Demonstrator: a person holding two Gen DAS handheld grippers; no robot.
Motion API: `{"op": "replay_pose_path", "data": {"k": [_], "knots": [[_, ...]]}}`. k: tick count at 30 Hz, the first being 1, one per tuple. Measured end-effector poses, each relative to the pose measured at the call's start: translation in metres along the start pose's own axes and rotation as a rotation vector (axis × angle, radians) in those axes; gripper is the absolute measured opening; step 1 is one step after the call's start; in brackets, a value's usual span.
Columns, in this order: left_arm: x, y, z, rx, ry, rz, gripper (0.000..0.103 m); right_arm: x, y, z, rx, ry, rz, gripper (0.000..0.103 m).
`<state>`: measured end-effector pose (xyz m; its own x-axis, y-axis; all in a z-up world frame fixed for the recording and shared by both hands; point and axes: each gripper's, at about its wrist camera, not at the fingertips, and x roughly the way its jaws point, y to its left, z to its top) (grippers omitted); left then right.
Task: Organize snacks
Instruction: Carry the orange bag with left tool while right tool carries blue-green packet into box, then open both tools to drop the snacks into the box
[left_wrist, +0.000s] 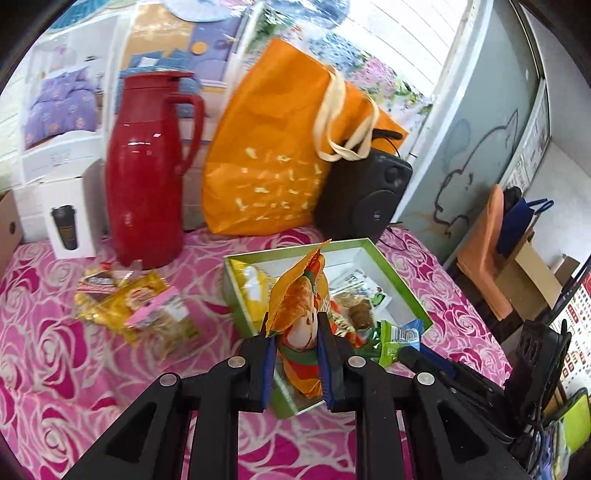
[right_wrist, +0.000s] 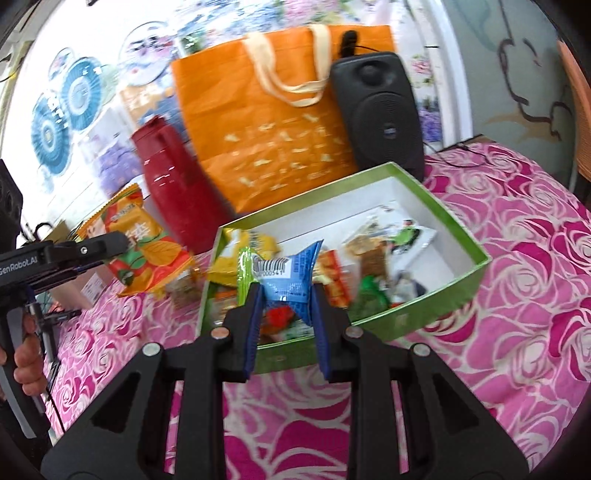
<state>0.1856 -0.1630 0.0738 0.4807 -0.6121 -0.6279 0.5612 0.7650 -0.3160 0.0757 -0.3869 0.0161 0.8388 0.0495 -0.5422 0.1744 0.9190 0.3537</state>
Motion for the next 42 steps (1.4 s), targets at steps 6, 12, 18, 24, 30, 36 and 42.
{"op": "replay_pose_path", "data": {"k": [6,12,18,24,30,36,42], "knots": [[0.041,-0.020,0.012,0.029,0.038,-0.017,0.019,0.013,-0.025,0.011,0.031,0.000,-0.029,0.028],[0.076,-0.025,0.016,0.043,0.076,-0.012,0.019,0.037,-0.036,0.018,0.037,0.019,-0.027,0.028],[0.102,-0.020,0.019,0.037,0.108,-0.004,0.019,0.064,-0.036,0.028,0.037,0.042,-0.015,0.028],[0.120,-0.015,0.016,0.044,0.129,0.000,0.023,0.087,-0.030,0.029,-0.024,0.082,-0.024,0.048],[0.109,-0.004,0.015,0.004,0.029,0.098,0.089,0.079,-0.027,0.027,-0.076,0.032,-0.077,0.080],[0.096,-0.003,0.017,0.019,-0.011,0.207,0.101,0.076,-0.029,0.023,-0.036,0.046,-0.106,0.102],[0.083,-0.002,0.009,0.015,0.000,0.225,0.101,0.065,-0.019,0.018,-0.047,0.063,-0.102,0.102]]}}
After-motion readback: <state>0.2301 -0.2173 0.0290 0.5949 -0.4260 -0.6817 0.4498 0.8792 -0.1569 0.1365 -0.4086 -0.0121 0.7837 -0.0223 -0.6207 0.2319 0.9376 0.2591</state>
